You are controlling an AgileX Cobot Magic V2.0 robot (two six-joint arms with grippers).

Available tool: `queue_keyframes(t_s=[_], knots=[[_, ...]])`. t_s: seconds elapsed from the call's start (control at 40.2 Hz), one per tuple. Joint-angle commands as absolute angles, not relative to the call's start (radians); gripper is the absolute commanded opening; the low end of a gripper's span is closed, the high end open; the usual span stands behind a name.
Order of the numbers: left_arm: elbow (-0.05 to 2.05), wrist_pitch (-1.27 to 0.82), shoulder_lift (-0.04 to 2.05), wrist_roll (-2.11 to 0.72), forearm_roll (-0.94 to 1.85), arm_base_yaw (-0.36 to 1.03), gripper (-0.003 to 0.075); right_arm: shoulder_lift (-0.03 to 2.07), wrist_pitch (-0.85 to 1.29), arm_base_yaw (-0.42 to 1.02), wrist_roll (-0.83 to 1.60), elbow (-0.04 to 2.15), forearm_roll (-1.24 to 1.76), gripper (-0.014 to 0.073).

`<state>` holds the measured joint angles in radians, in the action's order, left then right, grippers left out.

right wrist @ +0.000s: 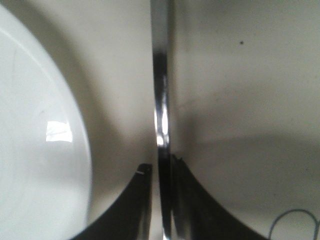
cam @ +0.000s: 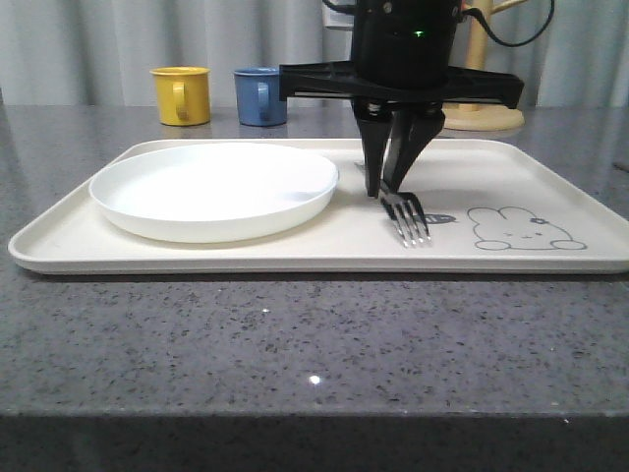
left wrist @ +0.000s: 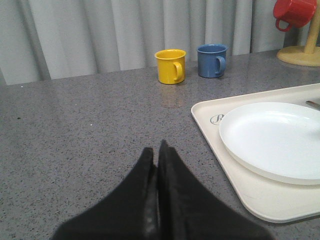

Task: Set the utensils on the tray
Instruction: 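Lower the fork onto the tray beside the plate and release, then reach the right gripper down to the chopsticks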

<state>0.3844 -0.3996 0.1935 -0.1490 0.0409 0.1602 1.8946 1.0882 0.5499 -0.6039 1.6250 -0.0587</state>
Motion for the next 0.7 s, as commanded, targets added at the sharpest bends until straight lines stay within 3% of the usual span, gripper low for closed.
queue_keyframes(t_s=[0.0, 0.199, 0.497, 0.671], knots=[[0.413, -0.316, 0.203, -0.144, 0.051, 0.166, -0.0018, 1.847, 1.066, 0.547, -0.603, 1.658, -0.057, 0.0205], [0.413, -0.316, 0.203, -0.144, 0.051, 0.166, -0.0018, 1.845, 1.093, 0.547, -0.603, 1.688, -0.065, 0.0267], [0.413, -0.316, 0.203, -0.144, 0.051, 0.166, -0.0018, 1.800, 1.249, 0.501, -0.521, 1.833, -0.136, 0.0269], [0.413, -0.316, 0.203, -0.144, 0.051, 0.166, -0.0018, 1.766, 1.336, 0.402, -0.400, 1.849, -0.134, 0.0269]])
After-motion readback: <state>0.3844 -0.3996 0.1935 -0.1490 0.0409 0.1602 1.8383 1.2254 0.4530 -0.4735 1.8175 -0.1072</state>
